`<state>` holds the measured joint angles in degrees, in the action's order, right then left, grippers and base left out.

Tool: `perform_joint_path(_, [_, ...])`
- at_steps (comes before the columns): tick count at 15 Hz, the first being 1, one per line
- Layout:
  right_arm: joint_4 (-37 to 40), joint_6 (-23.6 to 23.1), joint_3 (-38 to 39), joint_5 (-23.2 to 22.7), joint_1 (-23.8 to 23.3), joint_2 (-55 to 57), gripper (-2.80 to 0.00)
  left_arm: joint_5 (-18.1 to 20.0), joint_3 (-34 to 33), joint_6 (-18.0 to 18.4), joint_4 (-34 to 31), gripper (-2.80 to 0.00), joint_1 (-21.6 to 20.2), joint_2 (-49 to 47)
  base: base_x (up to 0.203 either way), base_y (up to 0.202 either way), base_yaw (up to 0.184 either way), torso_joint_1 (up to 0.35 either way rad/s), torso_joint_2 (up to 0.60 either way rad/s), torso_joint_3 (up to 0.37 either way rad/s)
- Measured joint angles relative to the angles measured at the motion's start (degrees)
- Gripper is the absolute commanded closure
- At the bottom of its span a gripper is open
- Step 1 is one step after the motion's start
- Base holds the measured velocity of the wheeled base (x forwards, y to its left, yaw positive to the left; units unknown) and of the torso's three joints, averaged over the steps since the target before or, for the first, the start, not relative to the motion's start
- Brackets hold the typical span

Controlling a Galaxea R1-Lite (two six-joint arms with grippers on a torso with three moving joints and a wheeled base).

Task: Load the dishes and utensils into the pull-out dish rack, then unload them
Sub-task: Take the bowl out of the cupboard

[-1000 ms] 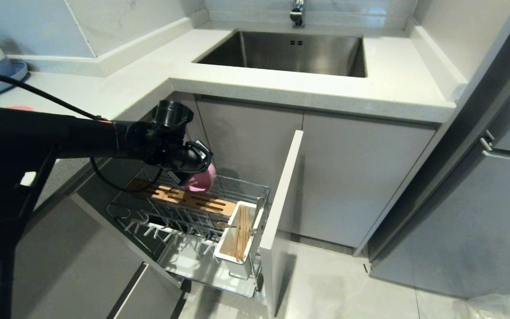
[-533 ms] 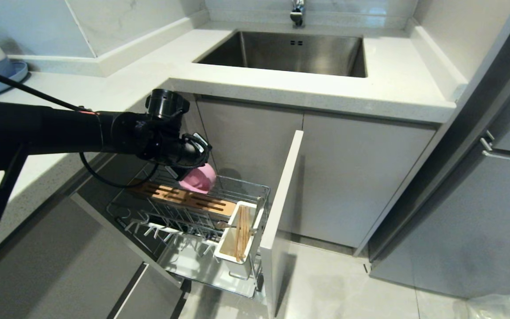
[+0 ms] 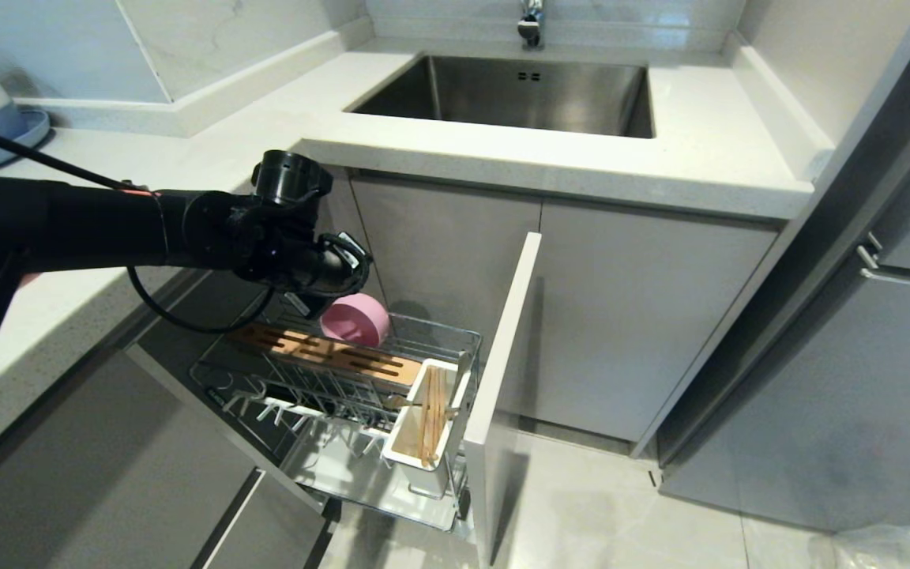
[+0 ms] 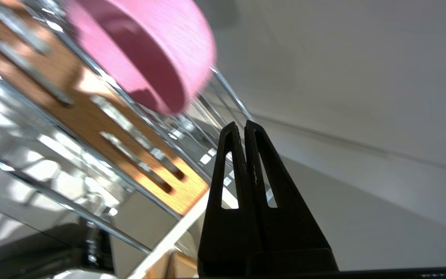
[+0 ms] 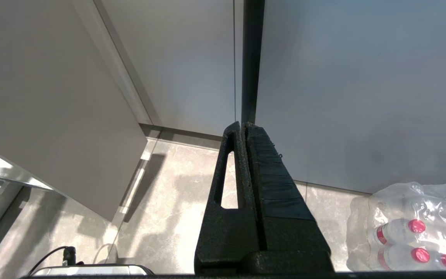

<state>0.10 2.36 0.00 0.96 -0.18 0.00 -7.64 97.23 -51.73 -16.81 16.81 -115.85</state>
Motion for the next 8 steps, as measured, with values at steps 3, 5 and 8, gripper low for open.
perform_joint_path(3, [0.00,0.00,0.00,-0.02,0.00,0.00,0.00,-2.58,-0.94,-0.04,0.01,0.00,-0.09,-0.05,0.000,0.000,0.000,0.000,0.00,0.000])
perform_joint_path(5, [0.00,-0.02,0.00,0.00,0.00,0.00,0.00,-2.80,-1.78,-0.20,0.09,-2.80,-0.60,-0.09,0.000,0.000,0.000,0.000,0.00,0.000])
perform_joint_path(8, [0.00,0.00,0.00,0.00,0.00,0.00,0.00,-2.72,-2.24,-0.50,0.22,-2.80,-1.33,-0.41,0.000,0.000,0.000,0.000,0.00,0.000])
